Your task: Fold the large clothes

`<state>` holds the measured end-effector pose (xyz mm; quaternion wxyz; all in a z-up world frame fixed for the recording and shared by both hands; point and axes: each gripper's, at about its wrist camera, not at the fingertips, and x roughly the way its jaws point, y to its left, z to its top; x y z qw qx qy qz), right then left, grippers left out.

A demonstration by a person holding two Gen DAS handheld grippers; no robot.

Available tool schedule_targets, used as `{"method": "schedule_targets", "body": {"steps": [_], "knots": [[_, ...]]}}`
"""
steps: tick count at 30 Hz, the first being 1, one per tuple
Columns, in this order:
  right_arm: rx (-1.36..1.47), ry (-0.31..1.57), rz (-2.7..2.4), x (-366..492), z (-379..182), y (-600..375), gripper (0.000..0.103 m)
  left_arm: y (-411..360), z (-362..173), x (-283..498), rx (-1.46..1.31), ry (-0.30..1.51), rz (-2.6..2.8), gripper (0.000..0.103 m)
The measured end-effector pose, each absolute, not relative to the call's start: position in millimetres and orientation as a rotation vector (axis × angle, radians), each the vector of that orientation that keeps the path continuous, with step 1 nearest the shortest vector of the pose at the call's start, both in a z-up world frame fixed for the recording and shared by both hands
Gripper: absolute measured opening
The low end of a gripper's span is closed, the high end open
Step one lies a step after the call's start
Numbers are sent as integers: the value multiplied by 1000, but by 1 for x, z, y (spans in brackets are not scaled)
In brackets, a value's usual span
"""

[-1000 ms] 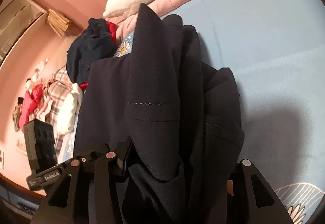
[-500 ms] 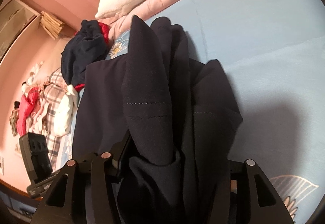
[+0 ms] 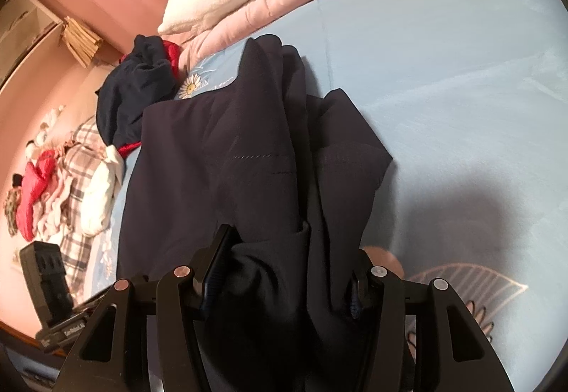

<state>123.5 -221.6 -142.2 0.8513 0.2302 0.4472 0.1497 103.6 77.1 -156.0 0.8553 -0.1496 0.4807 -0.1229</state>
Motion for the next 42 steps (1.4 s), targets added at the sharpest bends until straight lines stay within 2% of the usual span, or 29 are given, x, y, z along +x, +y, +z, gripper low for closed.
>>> {"method": "schedule_targets", "body": {"steps": [5,10,21,27,28,30,32,42], "knots": [[450,934,296,118,-139,-221,53,80,-157,97,-319,1013,-248,82],[447,916,281,109,-133,-226,61,79,-154,89,-296,1010,-225,82],[269,774,211,69,-98,-216,62,80,-141,47,-194,955,-142,79],[224,713,265,53,-100,-202,61,68,-152,39,-155,967,-147,77],[216,716,276,53,-104,-199,60,65,-155,39,-144,974,-148,78],[197,744,286,58,-112,-192,51,61,-161,43,-141,985,-153,78],[172,789,288,66,-124,-184,48,59,-165,45,-146,993,-155,79],[127,854,275,84,-152,-173,48,58,-175,50,-183,1010,-165,83]]}}
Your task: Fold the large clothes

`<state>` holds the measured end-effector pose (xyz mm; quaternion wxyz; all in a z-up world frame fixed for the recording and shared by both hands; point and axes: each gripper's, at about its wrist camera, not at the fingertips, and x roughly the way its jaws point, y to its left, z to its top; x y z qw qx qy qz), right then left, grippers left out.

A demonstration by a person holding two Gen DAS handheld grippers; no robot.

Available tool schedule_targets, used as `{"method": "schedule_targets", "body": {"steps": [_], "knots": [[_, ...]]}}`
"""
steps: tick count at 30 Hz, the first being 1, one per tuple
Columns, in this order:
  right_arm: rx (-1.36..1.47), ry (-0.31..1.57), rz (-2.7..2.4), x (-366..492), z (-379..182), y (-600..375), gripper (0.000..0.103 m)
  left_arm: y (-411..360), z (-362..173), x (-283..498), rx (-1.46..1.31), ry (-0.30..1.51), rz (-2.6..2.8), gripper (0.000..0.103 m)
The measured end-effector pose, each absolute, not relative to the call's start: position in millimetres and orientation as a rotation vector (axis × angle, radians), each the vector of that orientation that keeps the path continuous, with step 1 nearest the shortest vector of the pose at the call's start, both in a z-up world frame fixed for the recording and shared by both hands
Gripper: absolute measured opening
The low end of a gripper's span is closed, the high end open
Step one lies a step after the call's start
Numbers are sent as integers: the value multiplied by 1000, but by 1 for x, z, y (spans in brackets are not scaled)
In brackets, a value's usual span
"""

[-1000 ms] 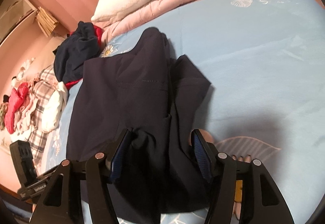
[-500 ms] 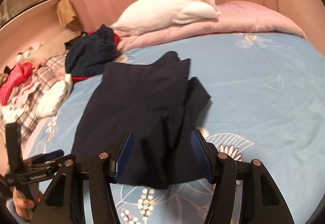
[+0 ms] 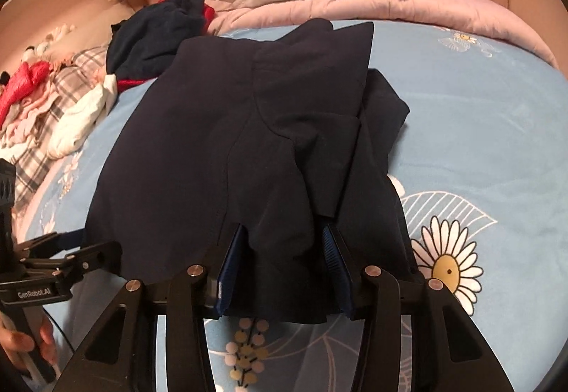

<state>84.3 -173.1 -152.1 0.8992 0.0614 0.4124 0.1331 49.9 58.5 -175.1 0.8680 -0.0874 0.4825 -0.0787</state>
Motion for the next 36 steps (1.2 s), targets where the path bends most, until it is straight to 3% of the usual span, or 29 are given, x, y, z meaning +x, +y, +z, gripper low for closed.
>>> {"method": "schedule_targets", "body": {"steps": [6,10,15,21,26,29,36], "knots": [[145,861,252,68,-142,-173,48,54,-158,35,-146,986,-128,81],[143,866,241,48,-134,-172,50,52,-140,19,-140,960,-120,84],[79,843,239,20,-114,-167,71,46,-108,-6,-104,925,-98,103],[51,783,233,-15,-78,-170,86,44,-67,-39,-93,853,-84,102],[59,744,224,-34,-55,-178,89,39,-40,-62,-74,805,-64,103],[51,721,215,-42,-40,-179,102,37,-25,-69,-37,783,-21,103],[3,630,197,-61,-3,-173,102,41,4,-86,-45,755,-19,103]]}}
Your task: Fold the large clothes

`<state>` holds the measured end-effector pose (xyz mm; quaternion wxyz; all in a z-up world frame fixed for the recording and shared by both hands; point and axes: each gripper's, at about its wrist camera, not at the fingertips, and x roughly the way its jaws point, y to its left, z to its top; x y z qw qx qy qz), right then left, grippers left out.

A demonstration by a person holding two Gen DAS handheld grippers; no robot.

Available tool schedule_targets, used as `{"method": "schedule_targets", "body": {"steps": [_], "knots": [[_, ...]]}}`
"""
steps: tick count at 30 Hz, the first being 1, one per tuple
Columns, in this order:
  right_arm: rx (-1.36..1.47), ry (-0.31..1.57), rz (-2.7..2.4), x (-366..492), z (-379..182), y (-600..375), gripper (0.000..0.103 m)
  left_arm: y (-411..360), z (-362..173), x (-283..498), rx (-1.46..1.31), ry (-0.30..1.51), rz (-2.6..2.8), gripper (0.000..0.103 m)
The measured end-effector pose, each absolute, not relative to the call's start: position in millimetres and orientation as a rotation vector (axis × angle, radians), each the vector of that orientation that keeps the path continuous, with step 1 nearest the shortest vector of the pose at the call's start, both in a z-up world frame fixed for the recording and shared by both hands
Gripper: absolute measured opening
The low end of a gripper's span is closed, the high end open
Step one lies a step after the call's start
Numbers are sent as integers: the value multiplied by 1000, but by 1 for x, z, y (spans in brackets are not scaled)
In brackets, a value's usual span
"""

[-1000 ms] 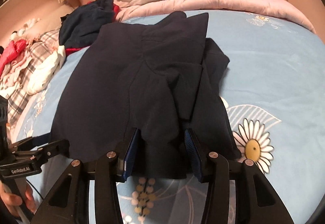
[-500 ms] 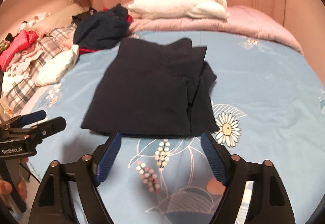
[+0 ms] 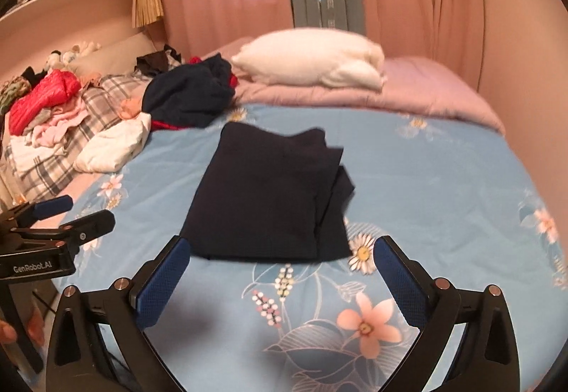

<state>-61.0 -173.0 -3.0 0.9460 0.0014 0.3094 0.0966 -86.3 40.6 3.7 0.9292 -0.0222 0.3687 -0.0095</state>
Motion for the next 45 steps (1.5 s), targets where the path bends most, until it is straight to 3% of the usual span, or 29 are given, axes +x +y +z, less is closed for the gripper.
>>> {"method": "schedule_targets", "body": {"steps": [8,45], "knots": [[-24,598,180,-69,14,-169,102,40,19,-96,-59,764,-61,103],[-44,675,186,-61,-7,-155,102,27,-3,-91,23,819,33,103]]}}
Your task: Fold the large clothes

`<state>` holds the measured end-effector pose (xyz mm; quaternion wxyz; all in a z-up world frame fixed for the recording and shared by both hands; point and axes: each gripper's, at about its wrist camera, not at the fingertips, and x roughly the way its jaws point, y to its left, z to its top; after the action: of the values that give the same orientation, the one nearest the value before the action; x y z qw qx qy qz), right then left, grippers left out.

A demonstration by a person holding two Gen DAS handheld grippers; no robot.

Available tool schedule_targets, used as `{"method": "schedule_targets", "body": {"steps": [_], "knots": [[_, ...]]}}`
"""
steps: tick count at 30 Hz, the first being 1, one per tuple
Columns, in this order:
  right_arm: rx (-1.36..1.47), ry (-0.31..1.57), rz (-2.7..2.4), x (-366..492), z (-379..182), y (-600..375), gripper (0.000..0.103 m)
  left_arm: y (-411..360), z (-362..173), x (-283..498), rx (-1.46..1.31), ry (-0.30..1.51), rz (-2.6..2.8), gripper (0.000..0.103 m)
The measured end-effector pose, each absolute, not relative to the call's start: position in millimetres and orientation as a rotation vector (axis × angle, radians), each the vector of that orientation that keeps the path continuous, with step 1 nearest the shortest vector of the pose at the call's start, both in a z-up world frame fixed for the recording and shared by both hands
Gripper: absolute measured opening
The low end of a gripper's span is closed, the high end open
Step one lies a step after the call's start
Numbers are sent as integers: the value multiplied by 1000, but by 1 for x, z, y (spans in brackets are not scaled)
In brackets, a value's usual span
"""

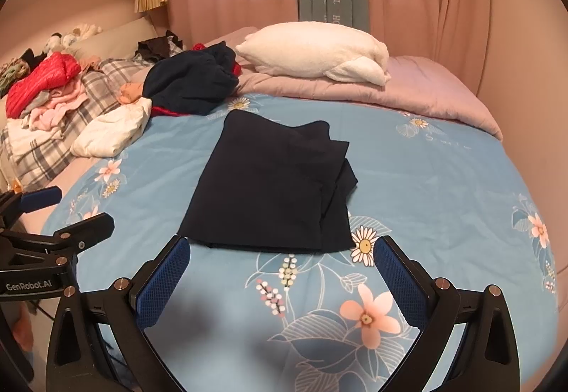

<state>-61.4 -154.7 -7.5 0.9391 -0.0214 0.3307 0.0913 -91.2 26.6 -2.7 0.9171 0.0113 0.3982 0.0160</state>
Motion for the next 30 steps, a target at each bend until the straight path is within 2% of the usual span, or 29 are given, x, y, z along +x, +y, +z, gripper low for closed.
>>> {"method": "schedule_targets", "body": {"steps": [30], "knots": [[-42,690,193,-56,-11,-158,102,25,-6,-89,27,832,26,103]]}}
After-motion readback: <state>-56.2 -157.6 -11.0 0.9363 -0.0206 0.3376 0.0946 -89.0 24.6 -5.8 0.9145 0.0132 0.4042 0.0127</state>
